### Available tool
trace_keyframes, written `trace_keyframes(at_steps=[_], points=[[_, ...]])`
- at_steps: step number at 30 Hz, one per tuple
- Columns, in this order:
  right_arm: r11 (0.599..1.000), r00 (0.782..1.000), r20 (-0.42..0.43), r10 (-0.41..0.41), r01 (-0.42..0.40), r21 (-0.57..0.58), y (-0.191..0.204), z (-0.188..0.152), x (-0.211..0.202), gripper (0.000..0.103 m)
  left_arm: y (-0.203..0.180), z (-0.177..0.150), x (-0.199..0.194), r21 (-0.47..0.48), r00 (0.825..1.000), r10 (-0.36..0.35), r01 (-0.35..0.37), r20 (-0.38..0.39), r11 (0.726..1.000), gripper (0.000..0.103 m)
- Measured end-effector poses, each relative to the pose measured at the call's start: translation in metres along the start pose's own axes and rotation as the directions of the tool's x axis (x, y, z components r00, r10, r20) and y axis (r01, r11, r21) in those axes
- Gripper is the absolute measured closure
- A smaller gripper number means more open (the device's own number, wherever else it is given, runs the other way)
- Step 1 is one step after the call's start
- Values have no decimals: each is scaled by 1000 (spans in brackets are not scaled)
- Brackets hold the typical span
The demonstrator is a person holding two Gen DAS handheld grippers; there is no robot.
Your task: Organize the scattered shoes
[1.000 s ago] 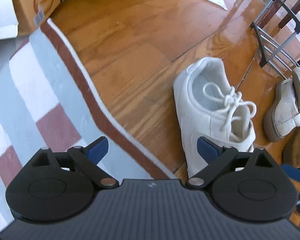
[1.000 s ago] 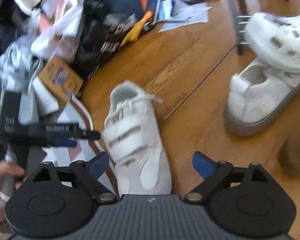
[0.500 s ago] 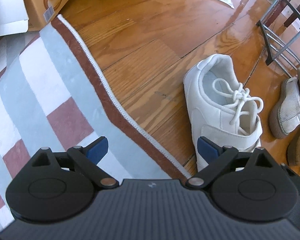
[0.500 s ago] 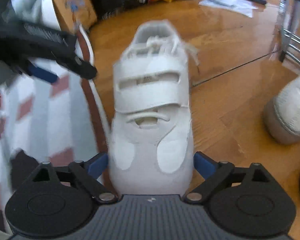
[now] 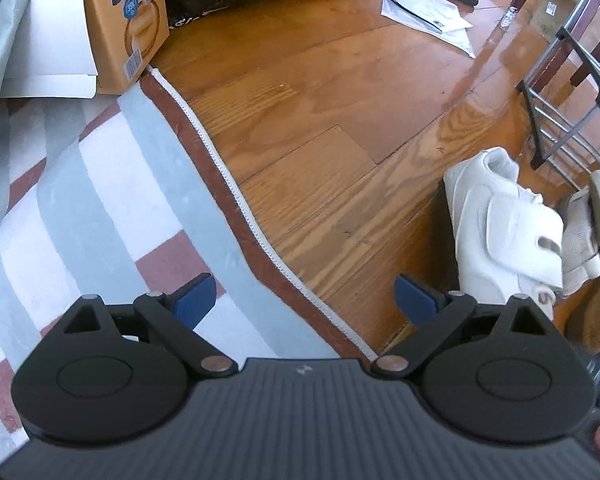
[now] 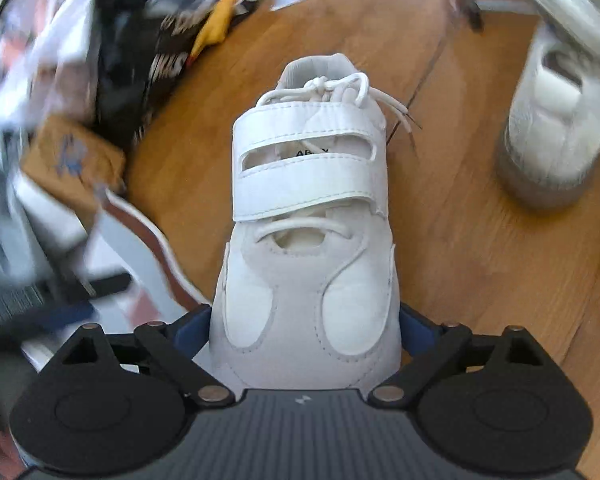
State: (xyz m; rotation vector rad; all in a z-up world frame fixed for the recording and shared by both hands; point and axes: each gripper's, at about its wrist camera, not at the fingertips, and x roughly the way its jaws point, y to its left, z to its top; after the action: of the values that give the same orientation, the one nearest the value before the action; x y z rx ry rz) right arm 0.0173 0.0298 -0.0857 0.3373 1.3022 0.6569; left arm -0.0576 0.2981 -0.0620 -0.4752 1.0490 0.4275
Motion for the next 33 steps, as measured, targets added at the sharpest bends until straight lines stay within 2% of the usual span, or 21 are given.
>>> trace_keyframes(at_steps=[1, 2, 4, 5, 7, 10, 13, 16, 18, 20, 22, 24, 27, 28, 29, 30, 31, 33], points=[[998, 999, -17, 43, -43, 40, -1, 3, 3, 6, 2, 2, -2, -6, 1000, 3, -3, 1, 1000, 6], [989, 992, -39, 122, -118, 94, -4, 5, 9, 6, 5, 4, -5, -14, 1000, 8, -8, 7, 1000, 6], [958, 965, -34, 261, -254, 136, -8, 3, 13, 7, 12, 7, -13, -32, 999, 34, -33, 25, 999, 6], [947, 954, -24, 299, -294, 133, -10, 1, 12, 7, 13, 7, -14, -35, 999, 42, -41, 27, 999, 6], [949, 952, -1, 305, -304, 82, -14, -4, 2, 7, 14, 4, -13, -35, 998, 55, -55, 21, 998, 6], [968, 967, 46, 250, -250, -7, -27, -6, -20, 7, 4, 0, -5, -18, 999, 37, -37, -10, 999, 6], [990, 982, 129, 137, -131, -49, -52, -8, -53, 7, -15, -4, 1, 23, 999, -5, 6, -39, 1000, 6], [996, 978, 189, 82, -87, 15, -81, -8, -67, 7, -47, -14, 4, 100, 998, -44, 49, -55, 994, 6], [993, 976, 211, 61, -81, 87, -102, -16, -82, 7, -72, -21, 5, 153, 993, -97, 106, -63, 983, 6], [989, 974, 223, 45, -75, 126, -121, -19, -88, 7, -101, -27, 2, 217, 980, -184, 197, -79, 956, 6], [985, 968, 251, 13, -56, 164, -141, -23, -100, 8, -144, -34, -4, 304, 953, -287, 303, -99, 903, 5], [981, 957, 291, -21, -37, 193, -154, -29, -118, 9, -183, -36, -6, 369, 938, -333, 345, -99, 863, 3], [963, 932, 337, -134, 42, 267, -176, -33, -141, 10, -238, -36, 5, 433, 933, -341, 355, -113, 829, 2], [953, 922, 344, -178, 75, 293, -184, -35, -148, 16, -258, -37, 12, 452, 935, -332, 352, -125, 820, 2], [949, 916, 343, -206, 101, 299, -190, -37, -154, 30, -273, -39, 18, 462, 937, -319, 347, -139, 816, 2], [952, 916, 339, -215, 118, 284, -196, -38, -158, 37, -293, -42, 27, 474, 942, -297, 337, -159, 814, 2], [953, 912, 345, -223, 130, 272, -201, -41, -162, 40, -304, -47, 32, 481, 943, -284, 331, -171, 812, 2], [953, 898, 367, -242, 148, 265, -207, -48, -169, 39, -323, -58, 37, 490, 945, -276, 328, -177, 808, 2]])
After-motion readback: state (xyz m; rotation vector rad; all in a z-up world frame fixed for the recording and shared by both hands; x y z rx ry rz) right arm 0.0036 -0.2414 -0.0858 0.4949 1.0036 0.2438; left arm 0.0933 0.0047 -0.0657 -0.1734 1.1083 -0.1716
